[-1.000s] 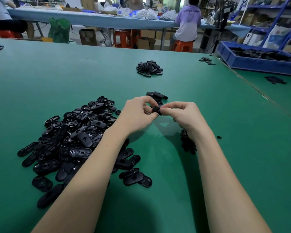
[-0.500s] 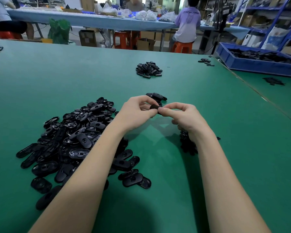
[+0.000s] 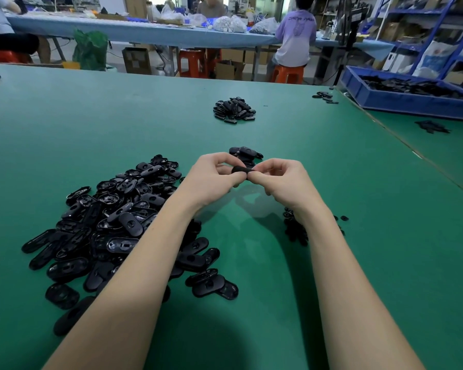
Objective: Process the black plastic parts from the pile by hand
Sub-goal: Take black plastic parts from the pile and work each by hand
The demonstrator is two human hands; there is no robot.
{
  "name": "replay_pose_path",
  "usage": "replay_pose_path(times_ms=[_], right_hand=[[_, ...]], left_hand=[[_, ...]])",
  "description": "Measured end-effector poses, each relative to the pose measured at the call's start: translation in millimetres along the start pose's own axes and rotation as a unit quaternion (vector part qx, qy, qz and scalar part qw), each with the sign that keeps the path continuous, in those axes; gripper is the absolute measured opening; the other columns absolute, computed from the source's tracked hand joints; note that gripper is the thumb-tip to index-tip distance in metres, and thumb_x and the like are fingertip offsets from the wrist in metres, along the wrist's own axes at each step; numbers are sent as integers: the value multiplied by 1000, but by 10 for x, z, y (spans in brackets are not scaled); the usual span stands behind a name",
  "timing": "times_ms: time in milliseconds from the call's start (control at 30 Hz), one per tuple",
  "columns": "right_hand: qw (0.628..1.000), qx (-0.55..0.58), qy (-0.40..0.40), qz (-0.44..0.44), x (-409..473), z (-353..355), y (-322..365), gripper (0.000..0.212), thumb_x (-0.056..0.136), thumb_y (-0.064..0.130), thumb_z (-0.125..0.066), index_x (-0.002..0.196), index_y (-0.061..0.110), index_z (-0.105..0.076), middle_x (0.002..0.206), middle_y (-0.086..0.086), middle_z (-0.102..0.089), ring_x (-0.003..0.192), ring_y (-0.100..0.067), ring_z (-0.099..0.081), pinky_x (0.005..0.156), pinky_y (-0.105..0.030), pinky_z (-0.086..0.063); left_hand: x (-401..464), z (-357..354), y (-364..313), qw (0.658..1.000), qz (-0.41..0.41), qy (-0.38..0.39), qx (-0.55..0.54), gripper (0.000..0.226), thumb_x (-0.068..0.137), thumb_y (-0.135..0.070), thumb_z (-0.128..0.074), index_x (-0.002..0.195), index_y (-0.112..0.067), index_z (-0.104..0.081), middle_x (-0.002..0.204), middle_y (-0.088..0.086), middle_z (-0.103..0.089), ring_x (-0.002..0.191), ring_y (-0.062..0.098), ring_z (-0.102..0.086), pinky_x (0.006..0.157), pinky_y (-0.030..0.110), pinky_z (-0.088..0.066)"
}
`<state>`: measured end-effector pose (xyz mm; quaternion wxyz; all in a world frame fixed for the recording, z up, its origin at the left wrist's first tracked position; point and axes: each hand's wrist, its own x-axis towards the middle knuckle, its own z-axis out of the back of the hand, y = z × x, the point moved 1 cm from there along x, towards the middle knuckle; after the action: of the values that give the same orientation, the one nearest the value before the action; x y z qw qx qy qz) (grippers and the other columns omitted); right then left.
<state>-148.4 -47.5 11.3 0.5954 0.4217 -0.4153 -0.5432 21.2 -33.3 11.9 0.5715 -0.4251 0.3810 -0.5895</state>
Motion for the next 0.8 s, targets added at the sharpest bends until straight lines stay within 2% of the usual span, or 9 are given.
replay_pose_path(times_ms=[200, 367, 667, 800], right_hand=[[1000, -4, -10, 11, -10, -16, 4, 10, 82, 19, -79, 78, 18, -70, 51, 19, -59, 46, 3, -48, 46, -8, -36], [999, -10, -17, 28, -5, -8, 11, 13, 81, 18, -79, 74, 19, -67, 47, 20, -54, 42, 3, -45, 44, -8, -34], [1000, -10, -2, 29, 5, 10, -39, 15, 82, 19, -79, 75, 19, -66, 49, 19, -54, 43, 1, -43, 44, -10, -34], [999, -17, 1, 29, 3, 8, -43, 15, 81, 19, -79, 75, 19, -65, 49, 18, -55, 43, 1, -43, 44, -10, -34]], left_hand=[[12, -7, -6, 1000, -2, -3, -16, 9, 87, -15, -74, 90, -23, -72, 52, -17, -58, 65, 10, -56, 75, 30, -50], [27, -34, -11, 999, 5, -20, -29, 10, 84, -18, -77, 84, -27, -72, 72, -5, -71, 64, 5, -60, 74, 28, -50], [36, -50, 23, 999, 11, -23, -21, 9, 82, -21, -79, 83, -29, -73, 53, -20, -59, 54, -3, -56, 71, 27, -46], [26, -69, 14, 999, 19, -22, -26, 10, 82, -18, -79, 82, -27, -73, 61, -14, -66, 59, 1, -58, 71, 26, -45]])
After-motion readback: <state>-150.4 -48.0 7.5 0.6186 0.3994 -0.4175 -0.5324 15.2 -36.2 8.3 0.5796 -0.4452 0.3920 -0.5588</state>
